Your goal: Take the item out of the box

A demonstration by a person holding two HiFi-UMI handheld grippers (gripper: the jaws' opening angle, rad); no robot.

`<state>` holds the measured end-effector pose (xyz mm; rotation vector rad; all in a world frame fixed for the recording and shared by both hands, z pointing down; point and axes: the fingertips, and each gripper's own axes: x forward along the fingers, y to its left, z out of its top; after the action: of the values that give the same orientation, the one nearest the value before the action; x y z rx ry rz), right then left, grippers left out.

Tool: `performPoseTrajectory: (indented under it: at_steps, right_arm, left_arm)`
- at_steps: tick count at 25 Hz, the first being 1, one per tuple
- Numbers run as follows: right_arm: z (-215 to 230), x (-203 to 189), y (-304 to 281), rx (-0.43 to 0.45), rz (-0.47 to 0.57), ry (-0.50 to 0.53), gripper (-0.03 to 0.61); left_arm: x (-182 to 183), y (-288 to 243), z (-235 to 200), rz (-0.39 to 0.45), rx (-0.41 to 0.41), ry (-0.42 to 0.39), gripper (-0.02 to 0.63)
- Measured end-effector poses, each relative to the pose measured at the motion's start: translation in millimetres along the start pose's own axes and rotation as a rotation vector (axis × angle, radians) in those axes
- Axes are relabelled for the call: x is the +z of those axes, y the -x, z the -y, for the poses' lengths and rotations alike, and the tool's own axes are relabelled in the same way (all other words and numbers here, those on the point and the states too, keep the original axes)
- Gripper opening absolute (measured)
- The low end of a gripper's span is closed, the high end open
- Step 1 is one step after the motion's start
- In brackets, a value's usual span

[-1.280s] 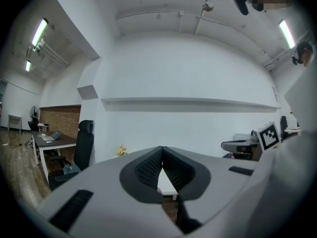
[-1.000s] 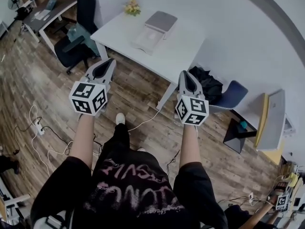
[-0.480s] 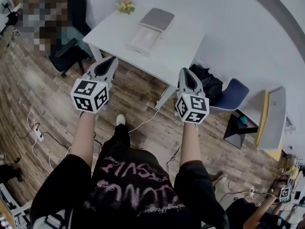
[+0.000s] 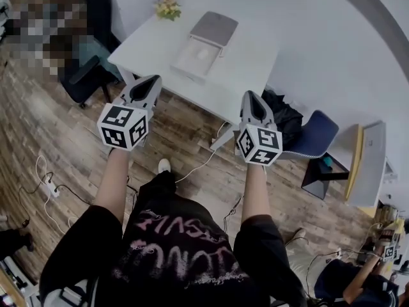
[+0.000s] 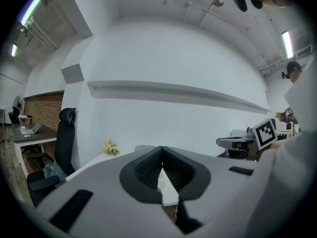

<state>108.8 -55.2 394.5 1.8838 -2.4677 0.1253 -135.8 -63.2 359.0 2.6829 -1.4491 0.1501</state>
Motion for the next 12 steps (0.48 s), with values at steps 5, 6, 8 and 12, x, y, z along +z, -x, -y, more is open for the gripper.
performPoseTrajectory:
  at_steps: [5,6,8,12]
  right_arm:
    - [2.6,2.5,-33.2,-0.029,-0.009,0.007,0.009]
    - [4.0,3.3,-38.7,-0.036,-0.01,0.007,0.009]
    - [6.5,5.2,-49.0,-0.053,-0.012,0.005,0.009]
    - [11.3,15.0,-70.7,-0.087,-0.006,0.003,0.009]
  left_arm:
    - [3.3,-30.7,-24.5,-0.003,-0.037,0.002,0.002]
    - [3.8,-36.8,-28.1,-0.005,-0.046,0.002,0.002]
    - [4.8,-48.5,-35.1,-0.01,-0.064,0.001,0.002]
    - [11.5,-73.4,-51.0,-0.019,-0.097,-0.002,0.002]
